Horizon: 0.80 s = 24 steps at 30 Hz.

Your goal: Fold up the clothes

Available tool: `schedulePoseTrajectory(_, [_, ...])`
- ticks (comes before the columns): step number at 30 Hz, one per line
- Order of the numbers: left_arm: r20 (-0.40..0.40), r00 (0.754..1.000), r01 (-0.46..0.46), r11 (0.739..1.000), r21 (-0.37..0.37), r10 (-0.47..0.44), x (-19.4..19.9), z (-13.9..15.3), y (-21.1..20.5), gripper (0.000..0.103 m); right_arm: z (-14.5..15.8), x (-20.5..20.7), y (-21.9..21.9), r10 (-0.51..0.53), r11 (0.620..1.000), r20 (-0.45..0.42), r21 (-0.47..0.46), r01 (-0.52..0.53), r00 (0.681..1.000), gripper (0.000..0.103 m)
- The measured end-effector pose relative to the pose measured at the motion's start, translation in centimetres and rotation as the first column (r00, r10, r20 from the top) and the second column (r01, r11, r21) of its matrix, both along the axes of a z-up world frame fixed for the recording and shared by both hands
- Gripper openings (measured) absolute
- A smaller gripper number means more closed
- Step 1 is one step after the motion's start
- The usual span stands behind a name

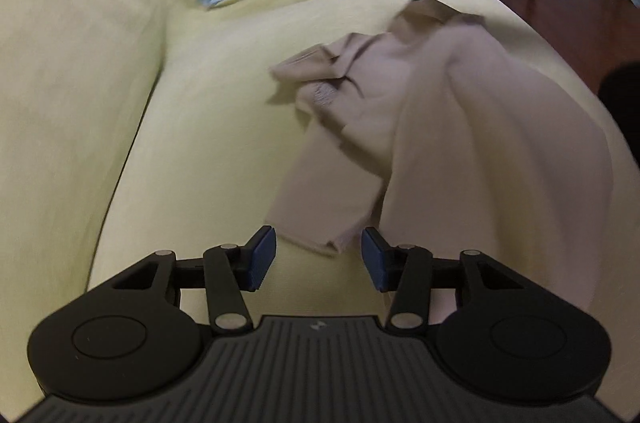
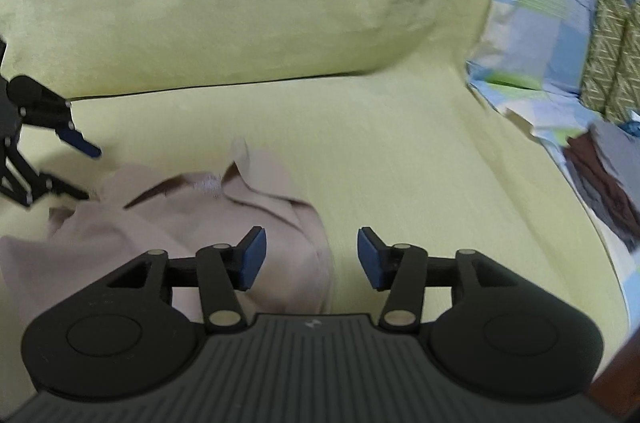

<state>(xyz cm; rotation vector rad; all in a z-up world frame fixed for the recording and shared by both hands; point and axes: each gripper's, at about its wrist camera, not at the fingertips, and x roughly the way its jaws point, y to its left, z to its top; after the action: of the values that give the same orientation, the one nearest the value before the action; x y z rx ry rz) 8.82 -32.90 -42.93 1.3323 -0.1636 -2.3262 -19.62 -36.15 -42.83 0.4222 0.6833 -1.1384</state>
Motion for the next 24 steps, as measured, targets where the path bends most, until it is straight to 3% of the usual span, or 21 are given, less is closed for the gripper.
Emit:
schedulePoseTrajectory(1, [0.016, 1.0, 0.022, 1.0, -0.015, -0.022, -0.4, -0.2, 0.1, 0.05, -0.1, 0.3, -0.3, 0.025, 1.0, -0.011, 0.004, -0.025, 1.0, 0.057])
schedulePoseTrajectory(3, [0.046, 0.997, 0.062, 0.997, -0.034, -0.061, -0.9, -0.7, 0.2, 0.035, -0.7, 1.8, -1.6, 0.134, 0.991, -0.071, 0.01, -0.134, 0.988, 0.059])
schedulePoseTrajectory(4, [0.053, 0.996, 0.075, 0.997, -0.036, -0.073, -1.1, -0.9, 0.1, 0.015, -0.8, 2.6, -1.8, 0.199, 0.98, -0.111, 0.006, -0.199, 0.974, 0.059])
schedulePoseTrajectory(5, [0.056, 0.995, 0.082, 0.996, -0.034, -0.08, -1.4, -1.0, -0.1, 0.01, -1.1, 3.2, -2.3, 0.24, 0.97, -0.147, 0.002, -0.242, 0.96, 0.059])
schedulePoseTrajectory(8, [0.022, 0.999, 0.048, 0.999, -0.014, -0.047, -1.5, -0.9, -0.6, 0.006, -1.4, 4.7, -3.4, 0.341, 0.937, -0.215, 0.0, -0.349, 0.915, 0.059])
schedulePoseTrajectory(11, [-0.065, 0.997, -0.04, 0.999, 0.017, 0.041, -0.6, -0.3, -1.3, 0.005, -2.3, 6.9, -4.7, 0.442, 0.885, -0.314, 0.002, -0.466, 0.84, 0.059])
schedulePoseTrajectory(14, [-0.158, 0.977, -0.137, 0.989, 0.051, 0.144, 0.4, 0.2, -2.1, 0.004, -3.5, 8.9, -5.9, 0.515, 0.84, -0.369, 0.038, -0.541, 0.774, 0.058])
schedulePoseTrajectory(15, [-0.177, 0.97, -0.161, 0.985, 0.056, 0.168, 0.7, 0.3, -2.3, 0.004, -4.0, 9.5, -6.3, 0.532, 0.829, -0.383, 0.053, -0.557, 0.756, 0.053])
schedulePoseTrajectory(16, [-0.202, 0.96, -0.186, 0.981, 0.061, 0.195, 1.0, 0.5, -2.3, 0.004, -4.2, 9.7, -6.7, 0.527, 0.835, -0.382, 0.065, -0.547, 0.759, 0.043])
schedulePoseTrajectory(17, [-0.229, 0.948, -0.213, 0.975, 0.067, 0.223, 1.4, 0.7, -2.3, 0.004, -4.4, 9.9, -7.1, 0.521, 0.841, -0.38, 0.077, -0.536, 0.764, 0.012])
schedulePoseTrajectory(18, [-0.256, 0.934, -0.24, 0.968, 0.073, 0.251, 1.8, 1.0, -2.2, 0.004, -4.3, 9.9, -7.6, 0.497, 0.858, -0.372, 0.076, -0.508, 0.784, 0.002])
schedulePoseTrajectory(21, [-0.325, 0.888, -0.314, 0.946, 0.085, 0.324, 3.2, 2.2, -1.9, 0.004, -2.6, 9.2, -7.4, 0.451, 0.886, -0.309, 0.036, -0.463, 0.838, 0.001])
schedulePoseTrajectory(24, [-0.392, 0.833, -0.39, 0.917, 0.087, 0.391, 4.5, 4.1, -1.2, 0.004, 0.0, 8.5, -6.0, 0.414, 0.9, -0.271, -0.023, -0.436, 0.869, 0.001])
